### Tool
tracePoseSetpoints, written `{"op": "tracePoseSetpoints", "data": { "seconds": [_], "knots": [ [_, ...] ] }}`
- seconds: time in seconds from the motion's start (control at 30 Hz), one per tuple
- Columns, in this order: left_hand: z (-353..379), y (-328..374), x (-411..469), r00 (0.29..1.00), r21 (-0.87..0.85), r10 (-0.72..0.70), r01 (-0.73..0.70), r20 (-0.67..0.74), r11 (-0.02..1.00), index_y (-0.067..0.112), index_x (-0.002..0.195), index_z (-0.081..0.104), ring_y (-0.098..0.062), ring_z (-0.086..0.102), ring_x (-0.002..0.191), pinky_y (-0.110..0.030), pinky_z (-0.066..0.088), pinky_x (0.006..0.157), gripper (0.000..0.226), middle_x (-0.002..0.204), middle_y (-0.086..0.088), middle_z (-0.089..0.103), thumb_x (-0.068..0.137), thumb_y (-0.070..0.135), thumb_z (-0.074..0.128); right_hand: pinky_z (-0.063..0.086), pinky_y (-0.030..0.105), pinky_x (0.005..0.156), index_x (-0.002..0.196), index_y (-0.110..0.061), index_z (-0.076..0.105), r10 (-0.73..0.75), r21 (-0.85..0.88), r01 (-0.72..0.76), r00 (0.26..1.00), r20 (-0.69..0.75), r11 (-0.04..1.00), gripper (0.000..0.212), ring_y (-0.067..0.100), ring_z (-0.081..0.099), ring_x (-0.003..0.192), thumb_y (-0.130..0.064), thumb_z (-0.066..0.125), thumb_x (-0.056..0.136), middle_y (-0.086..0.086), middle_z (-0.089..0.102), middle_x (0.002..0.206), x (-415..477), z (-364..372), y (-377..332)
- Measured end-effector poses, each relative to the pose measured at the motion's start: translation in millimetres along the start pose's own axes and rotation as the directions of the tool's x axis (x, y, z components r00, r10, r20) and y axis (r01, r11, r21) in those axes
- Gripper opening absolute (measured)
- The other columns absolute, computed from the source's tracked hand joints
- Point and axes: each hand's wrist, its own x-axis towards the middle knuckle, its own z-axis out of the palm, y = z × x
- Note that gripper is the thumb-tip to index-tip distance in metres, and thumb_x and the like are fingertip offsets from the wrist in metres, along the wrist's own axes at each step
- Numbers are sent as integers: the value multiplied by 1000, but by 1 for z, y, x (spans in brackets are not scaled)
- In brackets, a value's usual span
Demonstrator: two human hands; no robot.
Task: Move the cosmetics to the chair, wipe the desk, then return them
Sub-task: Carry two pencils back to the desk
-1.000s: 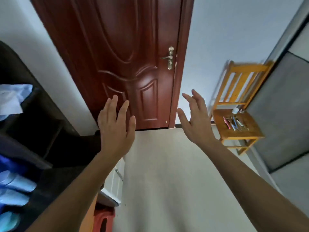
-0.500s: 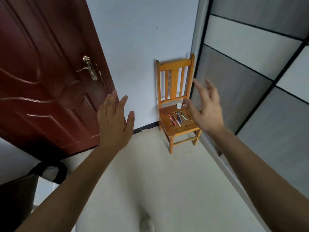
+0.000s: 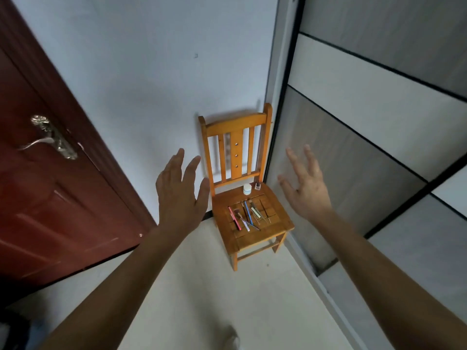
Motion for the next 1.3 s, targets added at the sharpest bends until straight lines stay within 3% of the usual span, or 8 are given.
{"op": "tracePoseSetpoints", "data": {
  "seconds": [0.33,0.47,0.63,0.77,0.93,1.07,1.2,1.3],
  "knots": [
    [129,20,152,998,76,11,-16,66,997,23,141,50,-28,31,146,-50,23,116,49,161,-7,27,99,46,42,43,60,106,154,-51,13,10,40,-10,1000,0,999,65,32,15,153,-58,43,97,-2,3,168,180,19,85],
    [192,27,190,992,117,-86,75,92,990,26,142,47,-30,32,145,-48,20,114,45,160,-8,30,100,43,42,34,55,111,153,-54,9,-49,51,46,996,68,998,65,32,12,153,-57,45,99,2,4,168,261,48,131],
    [258,29,223,945,179,-235,197,228,964,24,142,50,-34,31,146,-62,28,114,51,160,-9,30,98,46,39,20,39,114,155,-49,13,-115,41,110,981,154,993,65,26,9,154,-59,45,99,1,11,168,345,94,173],
    [302,7,223,903,205,-283,226,322,952,27,140,52,-34,27,147,-63,28,113,51,161,-8,28,97,49,38,33,40,111,156,-41,24,-149,20,148,966,210,989,64,26,21,152,-58,48,98,0,20,166,381,144,192],
    [375,-44,185,851,206,-349,289,393,935,30,138,51,-36,33,144,-62,31,110,45,160,-6,31,98,46,41,53,41,100,154,-32,34,-156,95,136,955,253,986,64,27,38,144,-50,57,97,5,34,159,365,228,232],
    [450,-91,122,729,239,-485,423,484,874,31,149,34,-36,31,146,-60,32,111,53,162,-3,26,98,45,44,53,41,98,154,-35,31,-84,63,64,916,391,996,66,27,40,142,-50,57,96,4,35,157,309,317,274],
    [510,-126,50,505,332,-680,615,532,716,24,150,33,-36,33,144,-57,35,111,58,162,-6,26,98,44,50,41,45,112,158,-39,13,-16,-1,19,839,544,1000,74,25,29,149,-57,49,96,-5,22,164,235,395,313],
    [542,-144,2,379,349,-756,716,533,605,21,146,39,-34,44,136,-49,46,102,54,155,-9,37,97,37,56,38,44,112,158,-39,7,105,-99,-54,757,644,994,75,28,34,148,-65,40,96,-4,24,165,186,436,335]
  ]
}}
